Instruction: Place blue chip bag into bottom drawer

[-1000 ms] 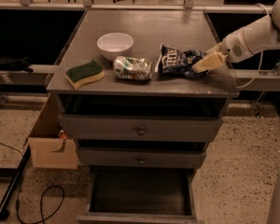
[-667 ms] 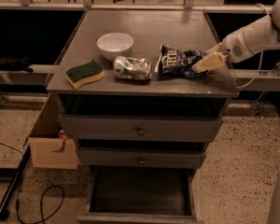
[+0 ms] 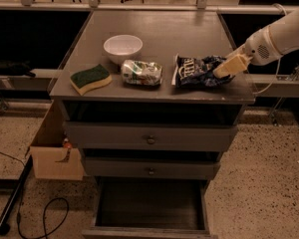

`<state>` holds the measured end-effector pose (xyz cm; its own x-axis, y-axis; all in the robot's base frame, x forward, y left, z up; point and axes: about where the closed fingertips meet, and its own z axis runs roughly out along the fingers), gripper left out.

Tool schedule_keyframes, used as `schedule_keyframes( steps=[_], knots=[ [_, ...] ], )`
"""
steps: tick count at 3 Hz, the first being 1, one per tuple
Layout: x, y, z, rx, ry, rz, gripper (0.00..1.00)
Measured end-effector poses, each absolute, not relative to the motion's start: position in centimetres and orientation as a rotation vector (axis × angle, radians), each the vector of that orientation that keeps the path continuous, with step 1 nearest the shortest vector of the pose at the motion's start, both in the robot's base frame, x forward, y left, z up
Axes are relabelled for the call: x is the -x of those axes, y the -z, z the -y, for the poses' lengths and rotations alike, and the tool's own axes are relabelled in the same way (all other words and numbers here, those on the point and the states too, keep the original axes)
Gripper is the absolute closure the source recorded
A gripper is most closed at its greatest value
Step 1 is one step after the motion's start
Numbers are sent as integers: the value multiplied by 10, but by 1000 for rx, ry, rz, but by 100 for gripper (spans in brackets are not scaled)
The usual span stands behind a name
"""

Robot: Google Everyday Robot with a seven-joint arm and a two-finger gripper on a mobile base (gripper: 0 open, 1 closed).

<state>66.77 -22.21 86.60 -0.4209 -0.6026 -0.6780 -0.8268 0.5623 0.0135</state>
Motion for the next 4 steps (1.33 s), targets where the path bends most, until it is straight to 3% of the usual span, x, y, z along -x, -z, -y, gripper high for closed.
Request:
schedule_keyframes(
  steps=[2,3,4],
  knots=[
    [-584,-900,243,1057,-455,-2090,100],
    [-512,-893,262,944,-514,-2032,100],
    [-510,-892,271,927,-502,-2047,100]
  ],
)
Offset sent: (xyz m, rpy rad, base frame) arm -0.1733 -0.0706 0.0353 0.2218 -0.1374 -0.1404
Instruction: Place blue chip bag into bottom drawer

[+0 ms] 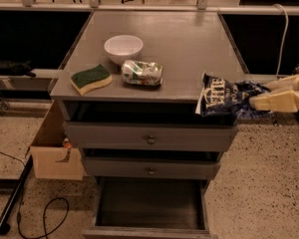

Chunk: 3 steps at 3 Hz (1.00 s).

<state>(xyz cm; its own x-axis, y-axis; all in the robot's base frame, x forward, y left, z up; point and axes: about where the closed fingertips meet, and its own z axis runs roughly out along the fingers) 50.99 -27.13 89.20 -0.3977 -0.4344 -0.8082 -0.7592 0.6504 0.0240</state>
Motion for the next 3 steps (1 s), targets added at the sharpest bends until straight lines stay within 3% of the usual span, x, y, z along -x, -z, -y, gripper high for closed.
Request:
schedule_keyframes(
  steps=[3],
  knots=[
    [-474,-827,295,826,-524,-2123,100]
  ],
)
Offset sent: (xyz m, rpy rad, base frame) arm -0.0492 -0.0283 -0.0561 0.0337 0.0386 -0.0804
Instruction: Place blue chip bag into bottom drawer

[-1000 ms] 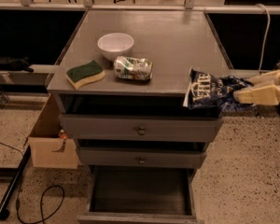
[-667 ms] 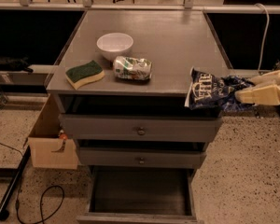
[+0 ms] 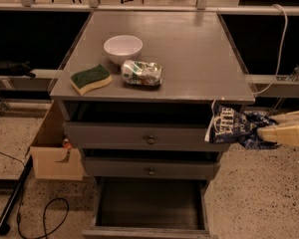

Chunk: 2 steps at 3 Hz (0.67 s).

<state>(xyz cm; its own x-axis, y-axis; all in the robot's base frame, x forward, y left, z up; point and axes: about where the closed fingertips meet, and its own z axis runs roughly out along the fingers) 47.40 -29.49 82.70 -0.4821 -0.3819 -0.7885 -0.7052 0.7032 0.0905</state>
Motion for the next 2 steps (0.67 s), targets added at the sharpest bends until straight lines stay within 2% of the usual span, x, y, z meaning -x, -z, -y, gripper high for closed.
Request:
schedule_keyframes(
  steps=[2],
  knots=[
    [-495,-765,278,872,-600,-2183,100]
  ],
)
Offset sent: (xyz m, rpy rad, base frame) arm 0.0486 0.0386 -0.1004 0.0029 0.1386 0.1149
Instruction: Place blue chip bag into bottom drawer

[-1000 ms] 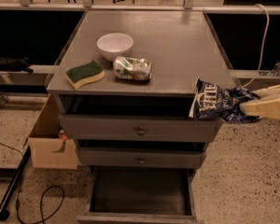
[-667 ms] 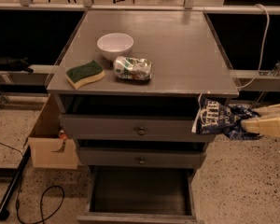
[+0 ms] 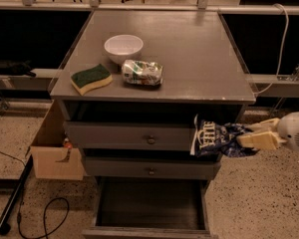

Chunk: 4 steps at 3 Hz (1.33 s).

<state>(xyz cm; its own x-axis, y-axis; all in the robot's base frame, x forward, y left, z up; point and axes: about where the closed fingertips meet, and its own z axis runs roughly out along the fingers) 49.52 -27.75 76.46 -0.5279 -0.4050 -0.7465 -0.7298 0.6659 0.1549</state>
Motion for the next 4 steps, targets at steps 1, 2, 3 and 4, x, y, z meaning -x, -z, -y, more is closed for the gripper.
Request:
schedule_keyframes(
  steps=[1,2,3,4],
  knots=[
    [-508,-736,262,904,-644,-2203,100],
    [-510,-733,259,909,-651,-2204,100],
    [-504,-742,267,863,-667,-2154,100],
    [-482,-725,270,790,-742,-2112,100]
  ],
)
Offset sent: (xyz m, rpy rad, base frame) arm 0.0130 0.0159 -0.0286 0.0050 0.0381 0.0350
